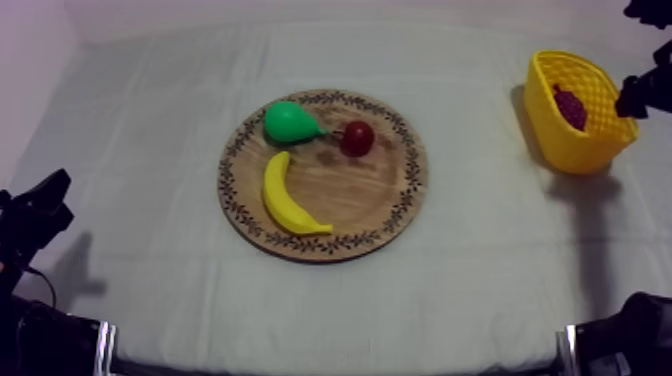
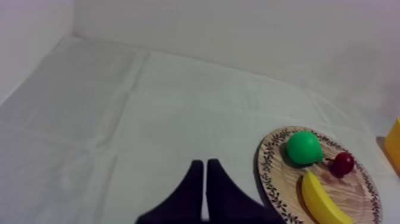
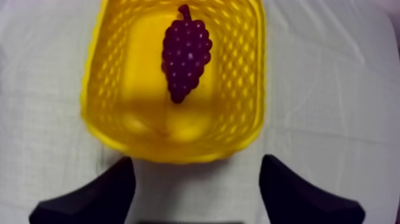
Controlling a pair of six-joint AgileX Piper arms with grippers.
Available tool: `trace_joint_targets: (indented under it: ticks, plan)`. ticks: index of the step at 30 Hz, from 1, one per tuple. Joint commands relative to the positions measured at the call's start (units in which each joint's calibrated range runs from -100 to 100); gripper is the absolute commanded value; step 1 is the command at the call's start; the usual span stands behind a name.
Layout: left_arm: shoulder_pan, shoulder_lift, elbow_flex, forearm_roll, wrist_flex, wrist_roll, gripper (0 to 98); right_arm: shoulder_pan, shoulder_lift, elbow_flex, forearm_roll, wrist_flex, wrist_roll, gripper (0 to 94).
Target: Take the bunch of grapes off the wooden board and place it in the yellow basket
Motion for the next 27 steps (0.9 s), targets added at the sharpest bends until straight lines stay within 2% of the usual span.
trace_joint_targets:
  ticks: [1,11,21,27]
  plan:
    - [0.0,0.0,0.0,-0.03,0.0,0.0,0.1,-0.6,-9.3,5.0,0.9,-1.0,-1.2,54.0]
    - [0.0,0.0,0.0,-0.03,0.0,0.0,0.1,-1.5,-25.6,17.2,4.7,-6.1,-4.6,38.2]
    - [0.0,0.0,0.0,-0.03,0.0,0.0,0.1,-3.8,-41.5,31.8,6.5,-7.6,-5.3,18.1]
    - [0.0,0.0,0.0,-0.03,0.0,0.0,0.1,-6.1,-52.9,40.6,7.5,-8.6,-6.7,11.5]
